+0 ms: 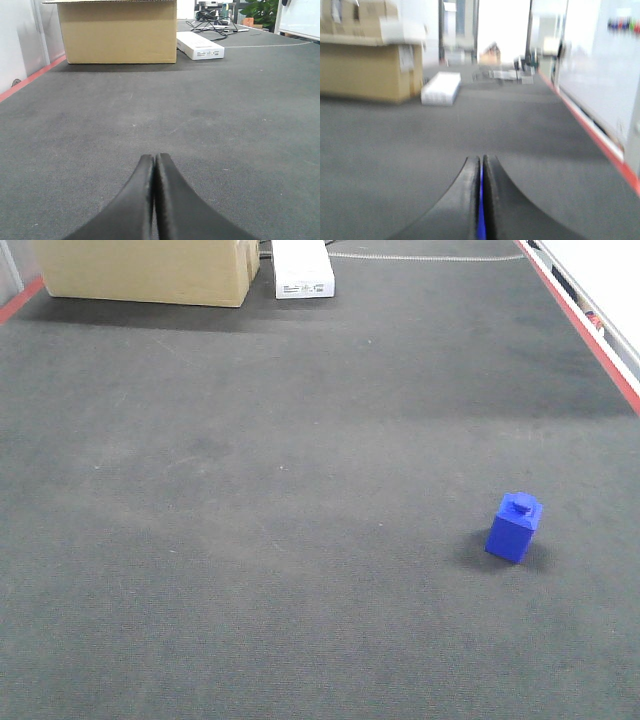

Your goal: Pour parts from conveyor to right shelf

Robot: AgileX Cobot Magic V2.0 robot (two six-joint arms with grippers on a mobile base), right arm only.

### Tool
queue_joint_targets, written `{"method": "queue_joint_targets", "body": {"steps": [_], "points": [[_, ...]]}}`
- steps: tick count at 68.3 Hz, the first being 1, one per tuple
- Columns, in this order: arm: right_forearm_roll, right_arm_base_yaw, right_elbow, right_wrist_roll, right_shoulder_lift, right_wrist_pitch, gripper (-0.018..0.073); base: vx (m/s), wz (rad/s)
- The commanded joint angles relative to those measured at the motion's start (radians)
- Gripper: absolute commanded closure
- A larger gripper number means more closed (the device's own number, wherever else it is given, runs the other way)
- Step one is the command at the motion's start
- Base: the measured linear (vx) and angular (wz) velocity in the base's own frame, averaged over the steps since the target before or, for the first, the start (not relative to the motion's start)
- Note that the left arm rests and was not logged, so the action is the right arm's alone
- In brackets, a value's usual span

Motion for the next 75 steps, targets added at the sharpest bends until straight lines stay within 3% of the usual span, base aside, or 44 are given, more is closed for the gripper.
{"method": "queue_joint_targets", "body": {"steps": [1, 8, 19, 30, 41, 52, 75], "points": [[0.02, -0.005, -0.013, 0.001, -0.016, -0.22, 0.0568, 0.0, 0.0], [0.02, -0.005, -0.072, 0.0, -0.016, -0.291, 0.0566, 0.0, 0.0], [0.02, -0.005, -0.248, -0.001, -0.004, -0.26, 0.0565, 0.0, 0.0], [0.02, -0.005, -0.49, -0.003, 0.136, -0.111, 0.0565, 0.0, 0.0], [0.008, -0.005, -0.696, -0.003, 0.37, 0.125, 0.0565, 0.0, 0.0], [0.005, -0.005, -0.803, -0.003, 0.605, 0.25, 0.0565, 0.0, 0.0], [-0.004, -0.005, -0.807, 0.001, 0.95, 0.152, 0.0561, 0.0, 0.0]]}}
